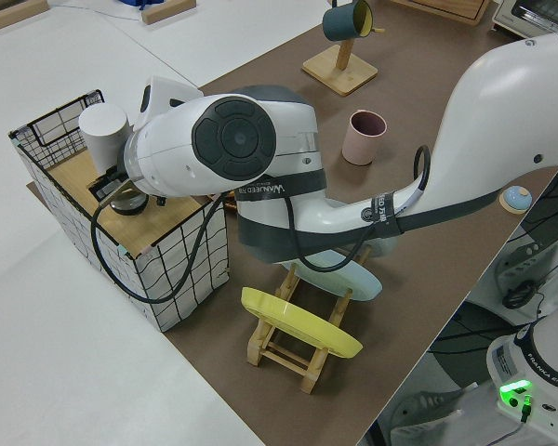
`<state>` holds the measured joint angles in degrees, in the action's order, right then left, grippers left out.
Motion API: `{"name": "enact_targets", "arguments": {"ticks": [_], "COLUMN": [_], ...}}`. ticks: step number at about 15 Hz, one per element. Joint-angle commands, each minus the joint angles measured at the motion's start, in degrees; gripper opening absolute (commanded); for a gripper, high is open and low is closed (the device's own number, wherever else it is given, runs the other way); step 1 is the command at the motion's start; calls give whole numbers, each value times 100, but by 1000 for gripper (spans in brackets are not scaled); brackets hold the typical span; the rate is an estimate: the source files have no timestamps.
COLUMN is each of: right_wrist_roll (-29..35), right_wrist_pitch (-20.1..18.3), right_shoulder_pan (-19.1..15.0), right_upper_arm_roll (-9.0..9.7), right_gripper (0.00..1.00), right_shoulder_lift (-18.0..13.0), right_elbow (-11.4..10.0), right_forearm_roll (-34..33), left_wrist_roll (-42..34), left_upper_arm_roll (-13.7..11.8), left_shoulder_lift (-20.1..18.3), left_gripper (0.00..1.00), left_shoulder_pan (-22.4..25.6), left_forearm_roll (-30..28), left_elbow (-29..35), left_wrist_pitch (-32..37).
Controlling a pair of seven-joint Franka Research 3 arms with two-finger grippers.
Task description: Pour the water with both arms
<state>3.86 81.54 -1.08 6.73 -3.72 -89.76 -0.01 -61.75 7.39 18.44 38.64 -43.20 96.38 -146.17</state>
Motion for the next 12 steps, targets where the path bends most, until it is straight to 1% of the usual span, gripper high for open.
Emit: {"name": "enact_targets", "arguments": {"ticks": [1,3,4,5,7,12], "right_wrist_roll": [-113,-113,-113,-113,-113,-113], "right_wrist_pitch": [20,20,20,20,20,20], "right_shoulder_pan": [-24,-24,-24,-24,-24,-24], "right_upper_arm_roll": [13,13,13,13,13,13], "right_gripper": [992,992,992,992,992,992], "right_shoulder_lift": [64,64,64,64,64,64], "right_elbow": [99,99,99,99,99,99], "right_forearm_roll": [54,54,54,54,54,54], "left_wrist_roll": [-136,-136,-136,-127,-127,-13], "left_upper_arm_roll": [-9,0,0,0,-9,-9], "left_shoulder_lift": [90,90,90,90,90,73], "left_gripper": [72,83,120,251,996,1000], "left_shoulder_pan": [-14,-14,-14,-14,-14,-5], "left_forearm_roll": [-163,-154,-154,-145,-136,-75], "left_elbow": [-190,-199,-190,-190,-199,-217], "left_wrist_pitch": [18,18,18,27,27,123]}}
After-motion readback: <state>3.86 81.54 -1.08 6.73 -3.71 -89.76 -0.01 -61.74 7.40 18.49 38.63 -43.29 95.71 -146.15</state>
